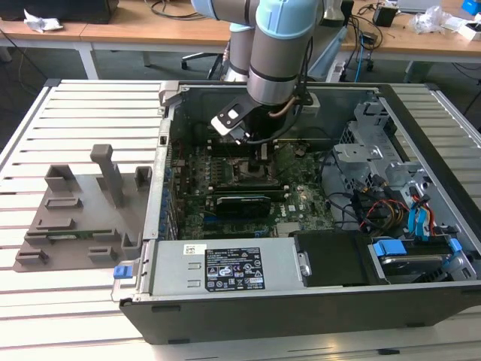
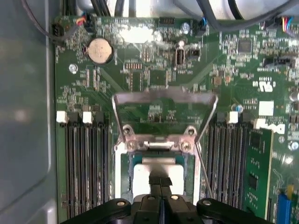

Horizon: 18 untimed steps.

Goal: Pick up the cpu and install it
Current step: 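Place the cpu into insertion slot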

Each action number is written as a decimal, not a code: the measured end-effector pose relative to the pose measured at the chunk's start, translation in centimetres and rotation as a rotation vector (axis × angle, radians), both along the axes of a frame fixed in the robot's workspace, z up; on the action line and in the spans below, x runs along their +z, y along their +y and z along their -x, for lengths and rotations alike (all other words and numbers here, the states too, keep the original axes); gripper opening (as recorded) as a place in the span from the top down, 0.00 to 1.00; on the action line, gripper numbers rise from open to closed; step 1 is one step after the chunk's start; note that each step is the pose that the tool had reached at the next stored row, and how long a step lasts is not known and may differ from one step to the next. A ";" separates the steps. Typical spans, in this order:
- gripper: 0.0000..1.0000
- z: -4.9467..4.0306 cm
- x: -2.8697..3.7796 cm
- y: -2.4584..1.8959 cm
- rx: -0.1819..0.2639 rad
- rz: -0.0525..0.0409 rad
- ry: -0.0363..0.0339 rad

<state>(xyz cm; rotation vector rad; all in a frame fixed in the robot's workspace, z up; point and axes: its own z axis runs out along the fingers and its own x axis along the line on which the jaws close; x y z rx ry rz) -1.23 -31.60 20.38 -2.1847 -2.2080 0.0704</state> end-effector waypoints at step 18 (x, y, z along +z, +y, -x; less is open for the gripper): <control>0.89 -0.21 7.35 0.01 0.001 0.0002 0.0002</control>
